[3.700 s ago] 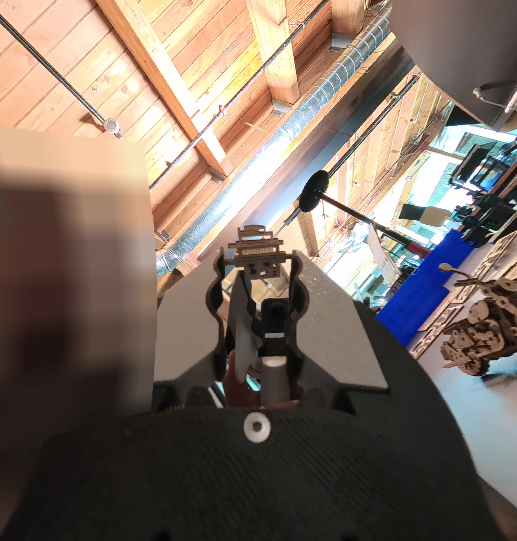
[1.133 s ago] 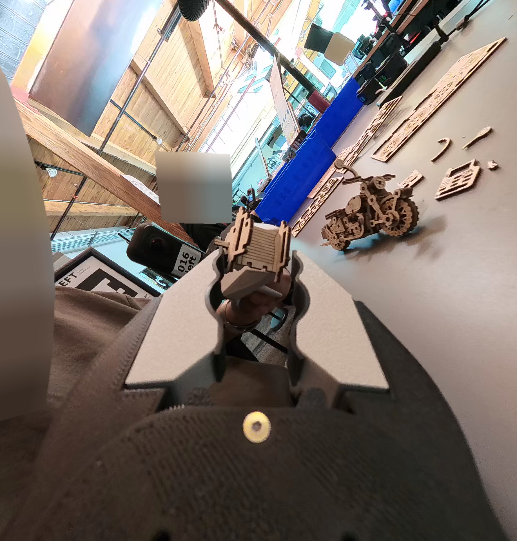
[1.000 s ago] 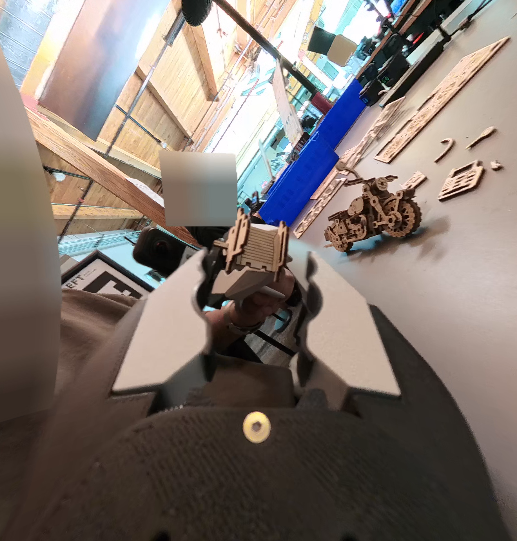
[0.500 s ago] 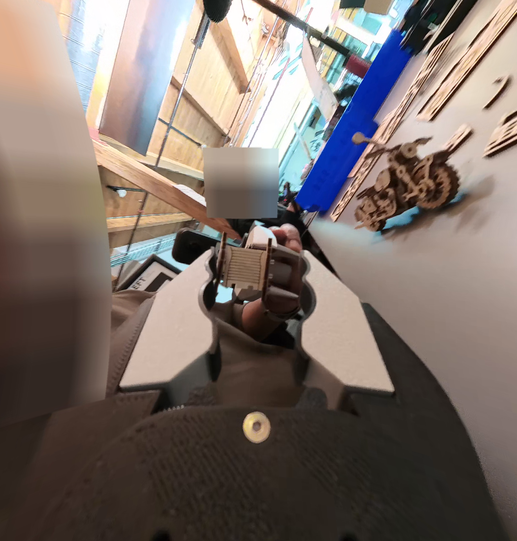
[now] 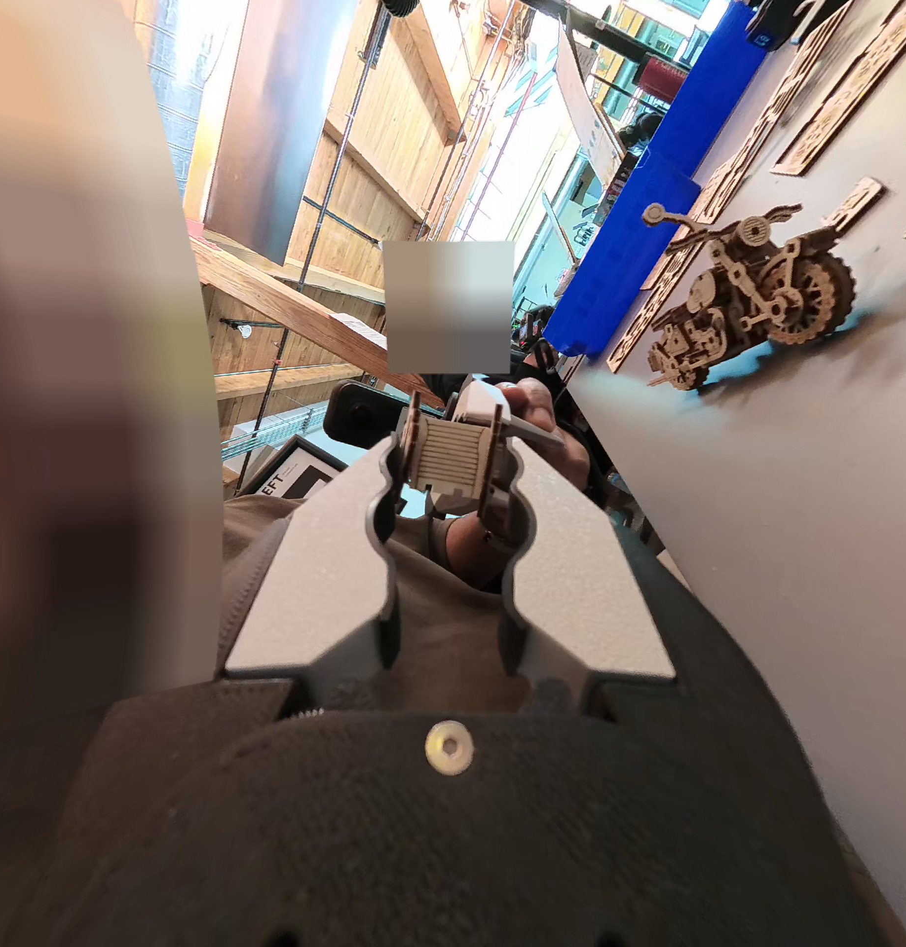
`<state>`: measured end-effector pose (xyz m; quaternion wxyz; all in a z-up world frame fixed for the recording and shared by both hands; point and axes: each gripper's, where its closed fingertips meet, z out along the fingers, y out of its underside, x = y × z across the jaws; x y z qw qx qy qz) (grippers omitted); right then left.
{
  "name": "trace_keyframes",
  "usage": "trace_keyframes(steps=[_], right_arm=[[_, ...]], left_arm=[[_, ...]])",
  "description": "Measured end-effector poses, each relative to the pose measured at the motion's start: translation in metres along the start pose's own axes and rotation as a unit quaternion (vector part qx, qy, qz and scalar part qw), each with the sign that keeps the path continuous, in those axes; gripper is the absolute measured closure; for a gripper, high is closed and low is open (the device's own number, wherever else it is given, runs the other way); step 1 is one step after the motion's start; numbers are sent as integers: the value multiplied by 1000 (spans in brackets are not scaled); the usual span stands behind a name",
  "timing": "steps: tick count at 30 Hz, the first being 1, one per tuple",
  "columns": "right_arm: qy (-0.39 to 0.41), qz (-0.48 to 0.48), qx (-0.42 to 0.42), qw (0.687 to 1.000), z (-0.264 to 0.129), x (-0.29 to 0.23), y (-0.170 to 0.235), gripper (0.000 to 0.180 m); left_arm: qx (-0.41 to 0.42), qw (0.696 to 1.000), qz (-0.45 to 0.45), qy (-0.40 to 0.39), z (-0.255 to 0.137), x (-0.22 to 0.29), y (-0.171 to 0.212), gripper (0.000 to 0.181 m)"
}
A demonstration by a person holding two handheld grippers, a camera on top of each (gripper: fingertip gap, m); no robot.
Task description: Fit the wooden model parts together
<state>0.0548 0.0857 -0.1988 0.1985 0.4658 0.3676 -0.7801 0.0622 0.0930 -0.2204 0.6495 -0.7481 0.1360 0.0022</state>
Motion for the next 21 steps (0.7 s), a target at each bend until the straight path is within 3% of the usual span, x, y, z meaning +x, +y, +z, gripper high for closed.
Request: trace_keyframes(steps=[21], right_arm=[[6, 3, -4, 1000, -3, -1, 2, 142]], left_arm=[[-23, 999, 11, -19, 2, 0, 1, 158]])
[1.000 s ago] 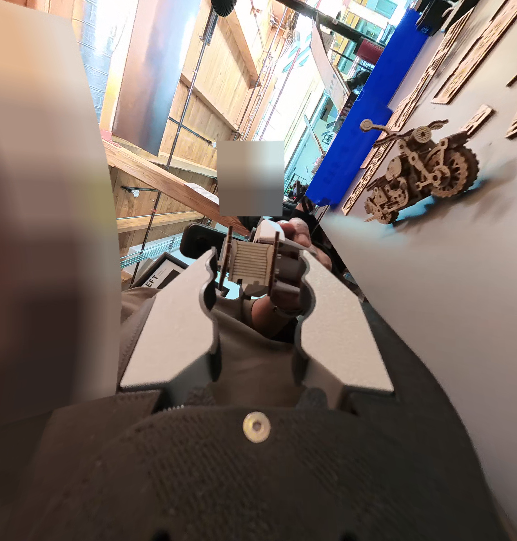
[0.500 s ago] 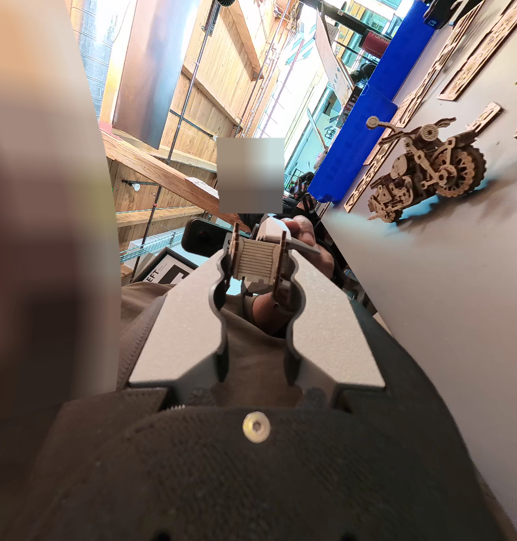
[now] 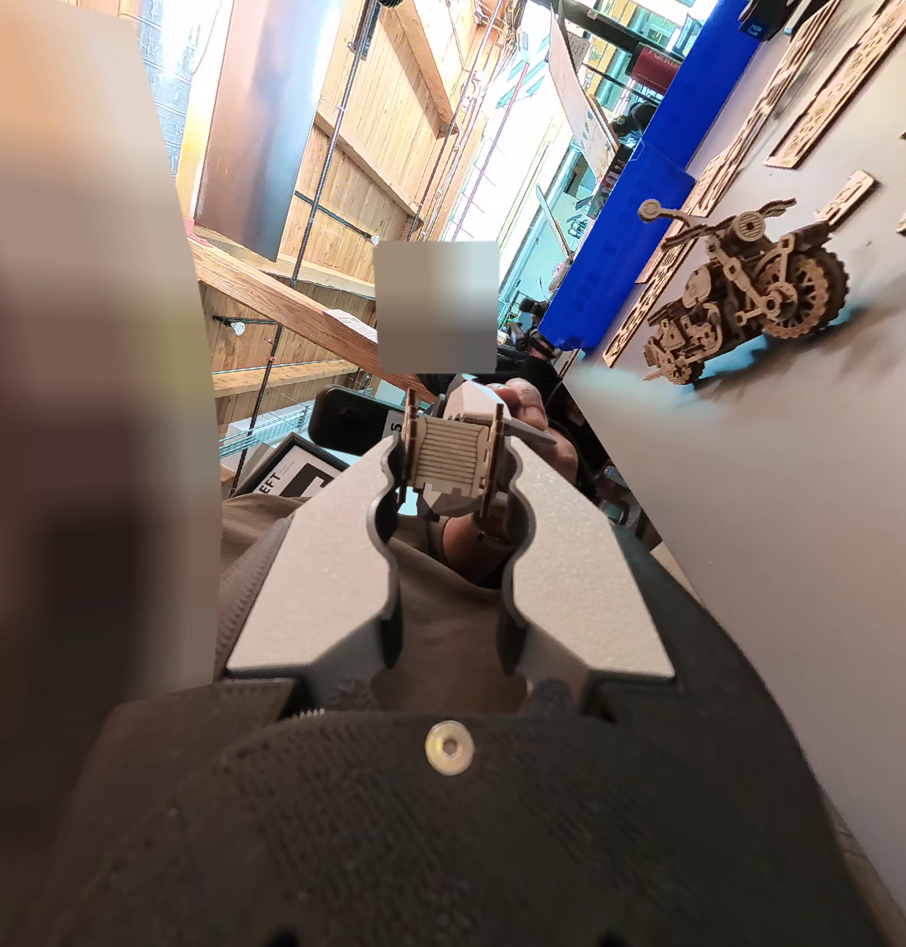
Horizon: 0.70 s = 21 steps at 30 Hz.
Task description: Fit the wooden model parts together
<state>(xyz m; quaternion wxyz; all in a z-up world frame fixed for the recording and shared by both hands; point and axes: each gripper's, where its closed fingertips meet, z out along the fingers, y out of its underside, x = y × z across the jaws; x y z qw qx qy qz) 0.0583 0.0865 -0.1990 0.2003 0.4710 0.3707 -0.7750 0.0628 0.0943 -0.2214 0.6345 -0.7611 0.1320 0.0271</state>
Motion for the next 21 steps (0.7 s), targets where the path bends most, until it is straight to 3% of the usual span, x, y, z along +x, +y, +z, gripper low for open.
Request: trace_keyframes(steps=[14, 18, 21], right_arm=[[-4, 3, 4, 1000, -1, -1, -2, 142], [9, -51, 8, 999, -4, -5, -9, 142], [35, -130, -9, 991, -3, -10, -9, 143]], left_arm=[[10, 1000, -4, -19, 2, -2, -1, 158], [25, 995, -99, 12, 1, -5, -2, 139], [76, 960, -252, 99, -4, -1, -16, 132]])
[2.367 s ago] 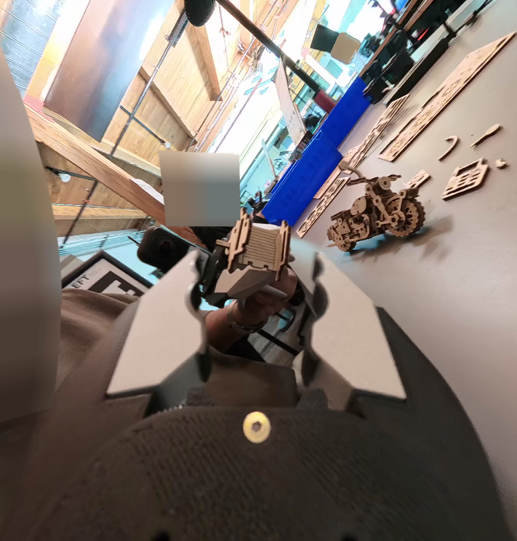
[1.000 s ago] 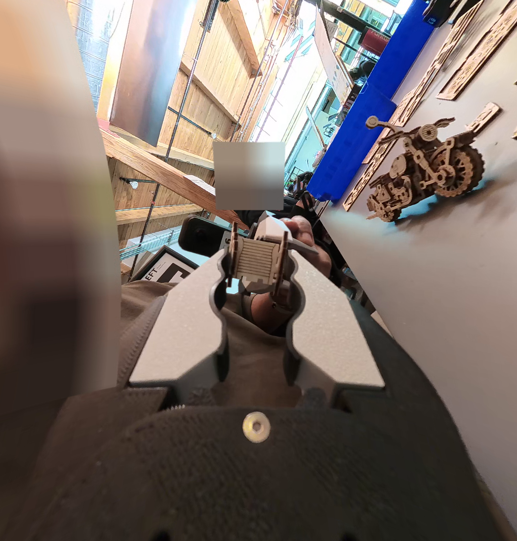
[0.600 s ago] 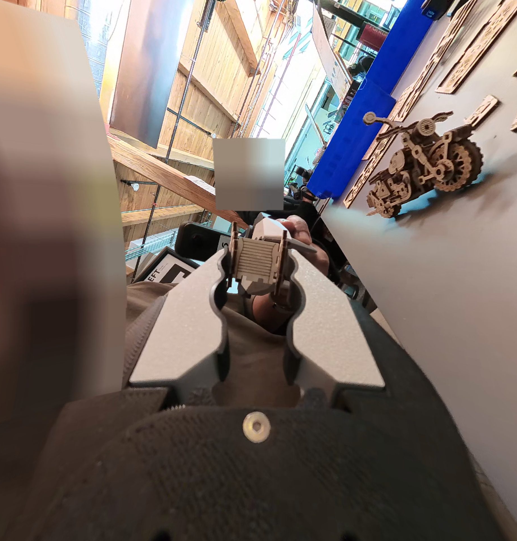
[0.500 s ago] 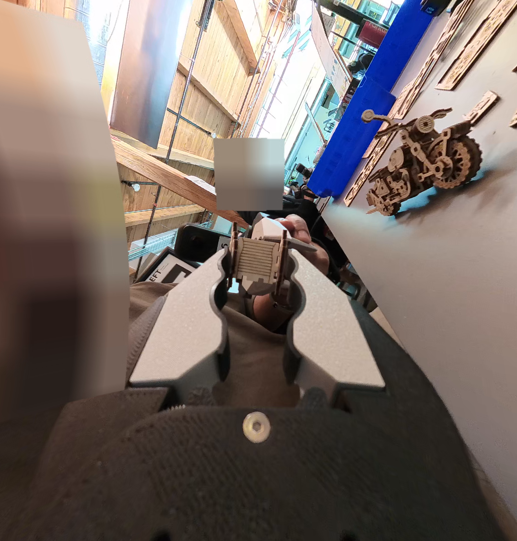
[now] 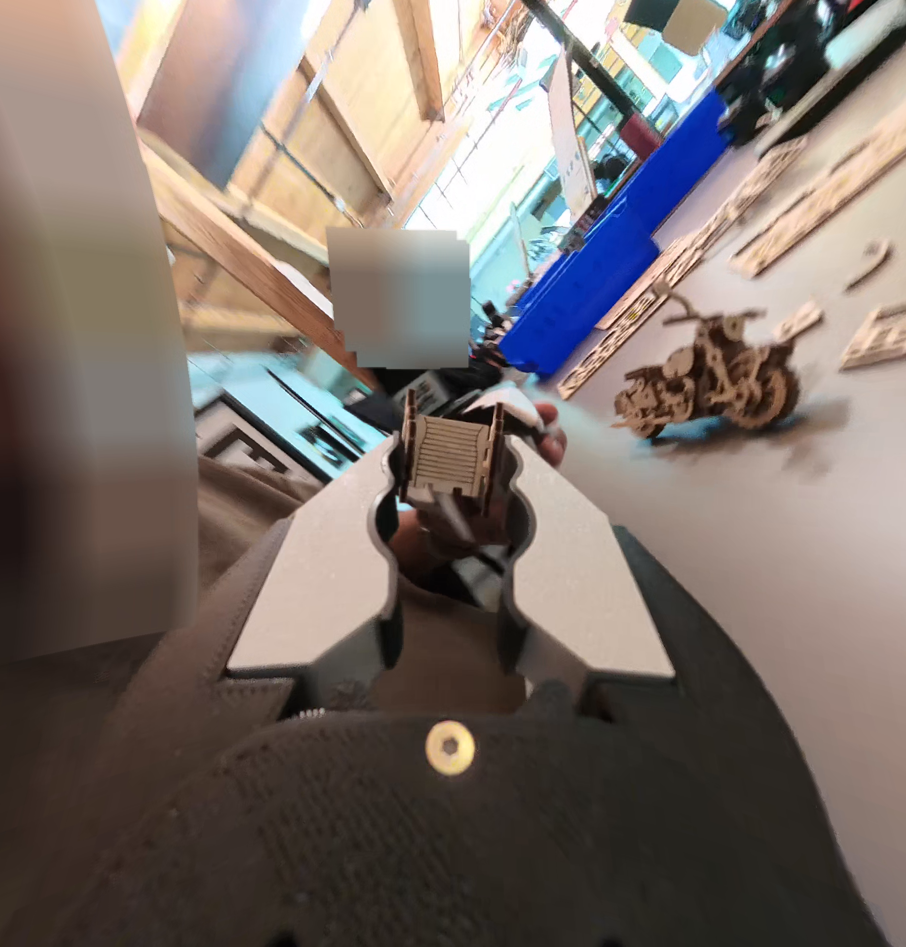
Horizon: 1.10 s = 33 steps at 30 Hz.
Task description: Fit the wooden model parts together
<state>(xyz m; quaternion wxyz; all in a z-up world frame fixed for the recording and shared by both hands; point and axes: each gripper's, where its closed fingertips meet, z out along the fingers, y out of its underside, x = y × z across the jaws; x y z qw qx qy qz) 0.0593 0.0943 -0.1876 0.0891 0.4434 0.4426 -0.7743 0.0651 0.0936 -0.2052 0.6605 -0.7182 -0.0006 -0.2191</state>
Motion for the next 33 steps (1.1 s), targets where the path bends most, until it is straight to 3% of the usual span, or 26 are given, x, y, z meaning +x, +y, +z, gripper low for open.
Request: trace_keyframes(steps=[4, 12, 33], right_arm=[[25, -71, -16, 997, 2, -5, -1, 143], [28, -106, -56, 992, 7, -6, 9, 142], [24, -70, -66, 995, 11, -6, 14, 142]], left_arm=[[33, 986, -138, 90, -3, 11, -10, 132], [55, 971, -196, 127, -11, 13, -19, 140], [47, 984, -138, 100, -10, 12, -16, 142]])
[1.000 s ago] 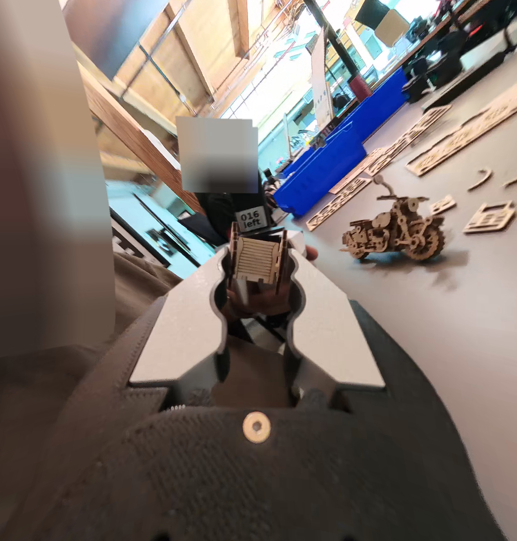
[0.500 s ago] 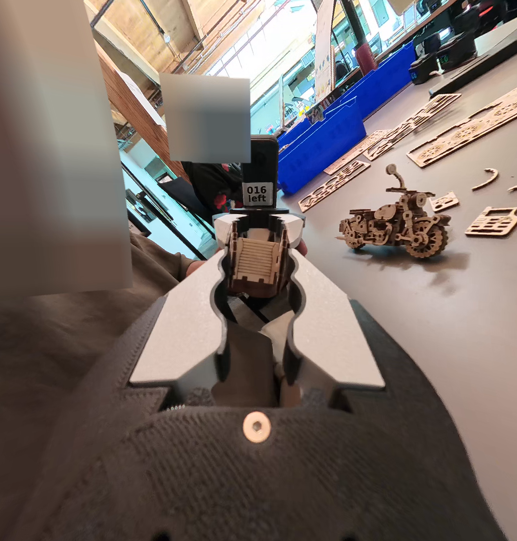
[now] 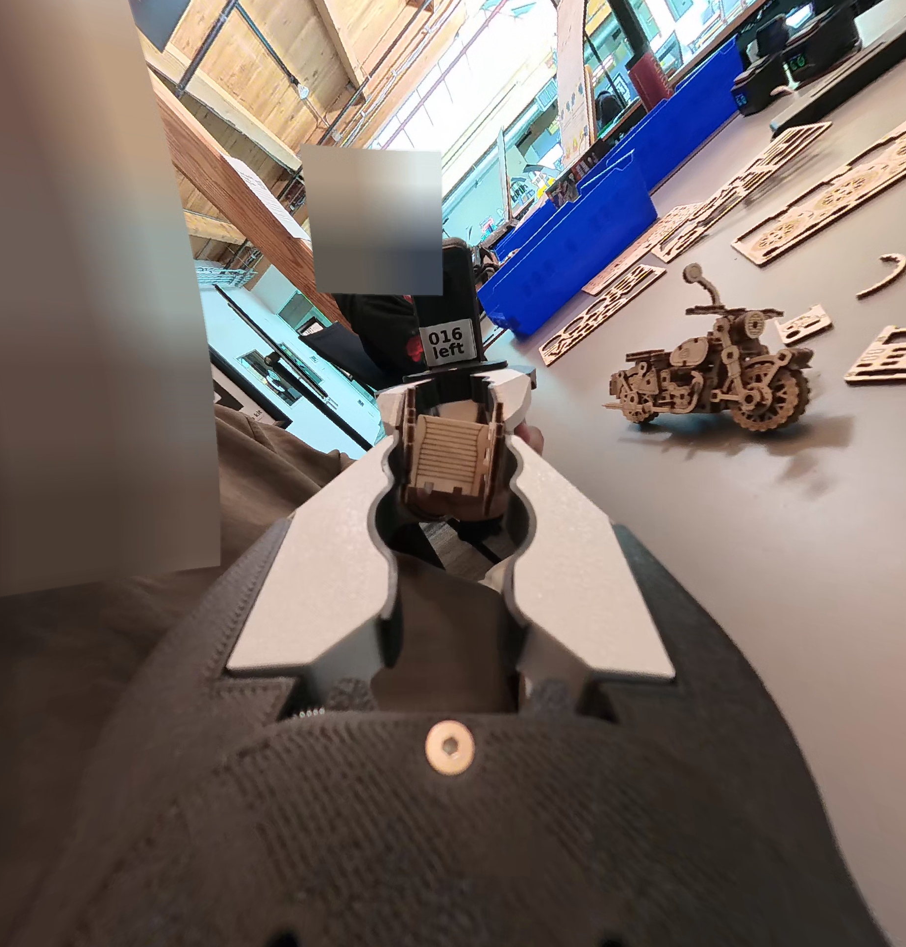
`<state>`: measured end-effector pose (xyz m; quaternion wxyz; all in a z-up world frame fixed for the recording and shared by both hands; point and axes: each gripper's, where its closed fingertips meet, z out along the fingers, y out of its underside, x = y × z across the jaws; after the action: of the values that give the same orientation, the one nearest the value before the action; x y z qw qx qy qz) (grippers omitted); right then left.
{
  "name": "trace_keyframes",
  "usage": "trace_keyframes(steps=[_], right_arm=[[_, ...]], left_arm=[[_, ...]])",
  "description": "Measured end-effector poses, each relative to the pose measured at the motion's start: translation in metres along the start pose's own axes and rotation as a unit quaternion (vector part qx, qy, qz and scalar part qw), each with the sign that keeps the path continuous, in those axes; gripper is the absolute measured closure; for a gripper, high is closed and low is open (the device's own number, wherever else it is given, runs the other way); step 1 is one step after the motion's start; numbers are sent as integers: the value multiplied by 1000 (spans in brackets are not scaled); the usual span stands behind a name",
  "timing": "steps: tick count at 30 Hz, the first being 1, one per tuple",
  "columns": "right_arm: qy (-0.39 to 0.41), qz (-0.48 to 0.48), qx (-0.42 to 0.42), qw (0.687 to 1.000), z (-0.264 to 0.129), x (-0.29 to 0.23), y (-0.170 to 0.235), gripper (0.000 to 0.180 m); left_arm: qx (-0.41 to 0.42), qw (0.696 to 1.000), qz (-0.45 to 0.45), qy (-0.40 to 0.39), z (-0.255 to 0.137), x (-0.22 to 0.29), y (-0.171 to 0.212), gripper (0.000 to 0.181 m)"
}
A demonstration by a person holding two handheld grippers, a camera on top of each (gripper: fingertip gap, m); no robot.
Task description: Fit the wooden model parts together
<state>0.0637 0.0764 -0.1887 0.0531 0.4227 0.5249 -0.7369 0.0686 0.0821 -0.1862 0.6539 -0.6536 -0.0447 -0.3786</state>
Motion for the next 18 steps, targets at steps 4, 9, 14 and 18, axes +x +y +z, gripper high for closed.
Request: trace_keyframes(steps=[4, 9, 14, 18], right_arm=[[3, 3, 2, 1000, 0, 1, 0, 142], [5, 19, 11, 1000, 0, 6, 0, 142], [12, 44, 11, 999, -1, 11, 0, 141], [13, 76, 21, 997, -3, 16, -1, 142]], left_arm=[[4, 1000, -4, 1, 0, -1, 0, 142], [5, 1000, -29, 2, 0, -5, 0, 142], [8, 998, -57, 5, -1, -10, 2, 143], [15, 996, -90, 5, 1, -15, 3, 143]])
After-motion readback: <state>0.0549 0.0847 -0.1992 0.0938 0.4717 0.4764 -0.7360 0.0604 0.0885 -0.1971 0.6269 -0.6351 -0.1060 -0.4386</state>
